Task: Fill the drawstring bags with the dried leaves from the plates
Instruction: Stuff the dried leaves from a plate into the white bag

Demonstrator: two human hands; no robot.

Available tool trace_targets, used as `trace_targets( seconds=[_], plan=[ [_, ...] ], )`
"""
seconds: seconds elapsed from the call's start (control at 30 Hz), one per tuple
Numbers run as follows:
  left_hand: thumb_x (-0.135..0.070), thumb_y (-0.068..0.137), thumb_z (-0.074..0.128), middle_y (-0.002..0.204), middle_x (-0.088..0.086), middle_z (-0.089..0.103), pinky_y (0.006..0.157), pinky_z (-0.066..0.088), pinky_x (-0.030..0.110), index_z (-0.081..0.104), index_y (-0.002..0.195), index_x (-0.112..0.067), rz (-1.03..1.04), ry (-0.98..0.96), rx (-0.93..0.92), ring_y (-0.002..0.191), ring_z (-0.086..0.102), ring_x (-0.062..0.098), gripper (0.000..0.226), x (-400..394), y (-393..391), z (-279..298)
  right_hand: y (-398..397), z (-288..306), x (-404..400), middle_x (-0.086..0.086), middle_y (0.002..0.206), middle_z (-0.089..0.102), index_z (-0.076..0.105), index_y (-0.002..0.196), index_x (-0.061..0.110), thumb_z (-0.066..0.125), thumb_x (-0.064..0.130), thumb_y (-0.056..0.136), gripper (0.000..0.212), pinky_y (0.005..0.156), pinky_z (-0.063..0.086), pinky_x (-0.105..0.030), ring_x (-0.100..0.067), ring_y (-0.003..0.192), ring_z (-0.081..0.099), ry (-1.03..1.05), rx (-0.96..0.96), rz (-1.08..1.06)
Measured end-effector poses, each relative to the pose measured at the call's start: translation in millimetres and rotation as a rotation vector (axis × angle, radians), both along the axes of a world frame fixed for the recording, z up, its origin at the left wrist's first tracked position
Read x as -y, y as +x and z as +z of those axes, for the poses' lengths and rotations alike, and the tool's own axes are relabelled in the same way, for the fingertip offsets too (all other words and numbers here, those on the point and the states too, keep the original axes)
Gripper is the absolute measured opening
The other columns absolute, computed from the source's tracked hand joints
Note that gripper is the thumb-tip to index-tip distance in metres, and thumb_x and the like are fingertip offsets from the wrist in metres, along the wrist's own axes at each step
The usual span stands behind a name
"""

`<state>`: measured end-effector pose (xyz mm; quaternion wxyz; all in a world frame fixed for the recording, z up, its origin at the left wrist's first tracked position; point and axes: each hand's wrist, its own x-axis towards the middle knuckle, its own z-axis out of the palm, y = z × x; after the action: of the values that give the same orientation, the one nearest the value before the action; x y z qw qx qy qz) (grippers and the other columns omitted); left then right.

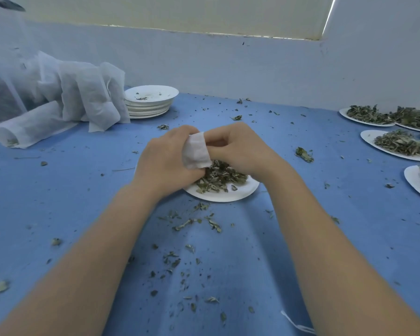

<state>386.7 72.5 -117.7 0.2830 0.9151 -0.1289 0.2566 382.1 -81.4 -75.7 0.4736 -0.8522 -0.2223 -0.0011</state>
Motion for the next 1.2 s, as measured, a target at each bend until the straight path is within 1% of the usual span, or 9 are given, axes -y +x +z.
trace_targets(
  seconds=[0.1,0.2,0.33,0.4,0.5,0.7,1.0,1.13,1.2],
  plan=[
    [-0.029,0.065,0.072,0.101,-0.001,0.061,0.069,0.032,0.027,0.053,0.114,-0.023,0.042,0.036,0.008,0.091,0.055,0.026,0.053,-7.2,0.9,2.2,5.3,0.9,13.0,0.012,0.081,0.072,0.074,0.086,0.025,0.071,0.014,0.080,0.013,0.070,0.052,-0.015,0.003,0.077,0.065,0.150,0.034,-0.125],
    [-0.030,0.068,0.071,0.104,-0.005,0.059,0.071,0.030,0.027,0.051,0.117,-0.026,0.084,-0.017,-0.027,0.095,0.052,0.023,0.053,-14.9,2.2,2.2,13.9,-5.0,15.4,0.011,0.097,0.067,0.070,0.104,0.028,0.066,0.026,0.083,0.021,0.077,0.045,-0.018,-0.002,0.083,0.059,-0.210,0.127,-0.289],
    [-0.032,0.069,0.071,0.095,-0.011,0.051,0.073,0.032,0.026,0.052,0.116,-0.028,0.097,-0.100,-0.044,0.086,0.044,0.014,0.050,-22.5,3.1,-0.1,14.8,-18.1,2.9,0.004,0.121,0.053,0.056,0.126,0.030,0.061,0.039,0.084,0.043,0.077,0.037,-0.022,-0.011,0.102,0.049,-0.521,0.087,-0.200],
    [-0.031,0.068,0.070,0.094,-0.010,0.052,0.072,0.033,0.027,0.052,0.114,-0.028,0.091,-0.118,-0.050,0.086,0.045,0.014,0.049,-23.4,3.0,-1.1,13.5,-21.1,-2.2,0.001,0.111,0.053,0.059,0.122,0.025,0.063,0.045,0.082,0.044,0.068,0.040,-0.024,-0.012,0.092,0.047,-0.593,0.137,-0.183],
    [-0.032,0.067,0.069,0.095,-0.011,0.053,0.072,0.034,0.027,0.052,0.113,-0.029,0.074,-0.131,-0.067,0.086,0.045,0.014,0.049,-23.3,1.9,-1.8,14.5,-21.6,-4.3,-0.005,0.101,0.064,0.067,0.105,0.012,0.063,0.040,0.086,0.035,0.071,0.046,-0.029,-0.018,0.089,0.055,-0.679,0.211,-0.188],
    [-0.030,0.068,0.069,0.096,-0.009,0.052,0.071,0.034,0.028,0.051,0.116,-0.028,0.081,-0.128,-0.090,0.085,0.045,0.016,0.052,-23.2,0.7,-1.3,15.5,-19.6,0.3,-0.012,0.090,0.070,0.071,0.095,0.007,0.060,0.029,0.090,0.025,0.073,0.052,-0.034,-0.026,0.086,0.063,-0.658,0.227,-0.212],
    [-0.029,0.068,0.069,0.098,-0.006,0.055,0.073,0.039,0.030,0.051,0.118,-0.025,0.070,-0.112,-0.093,0.086,0.046,0.018,0.053,-23.6,-0.1,-1.7,16.6,-2.3,22.3,0.018,0.070,0.055,0.072,0.101,0.025,0.065,0.031,0.087,0.016,0.059,0.037,-0.017,-0.003,0.072,0.052,-0.396,0.193,-0.291],
    [-0.029,0.069,0.068,0.098,-0.008,0.053,0.073,0.034,0.028,0.051,0.119,-0.027,0.099,-0.112,-0.094,0.087,0.045,0.016,0.053,-26.0,0.9,-1.4,12.5,-10.2,5.2,0.008,0.116,0.061,0.056,0.128,0.023,0.063,0.036,0.086,0.045,0.076,0.038,-0.020,-0.011,0.104,0.053,-0.595,0.092,-0.148],
    [-0.029,0.070,0.068,0.098,-0.008,0.053,0.073,0.034,0.028,0.050,0.117,-0.027,0.115,-0.119,-0.091,0.088,0.045,0.017,0.050,-28.3,1.9,-0.8,10.1,-13.8,-3.8,0.002,0.124,0.057,0.051,0.132,0.021,0.060,0.040,0.086,0.050,0.075,0.038,-0.023,-0.015,0.106,0.051,-0.664,0.084,-0.123]
  ],
)
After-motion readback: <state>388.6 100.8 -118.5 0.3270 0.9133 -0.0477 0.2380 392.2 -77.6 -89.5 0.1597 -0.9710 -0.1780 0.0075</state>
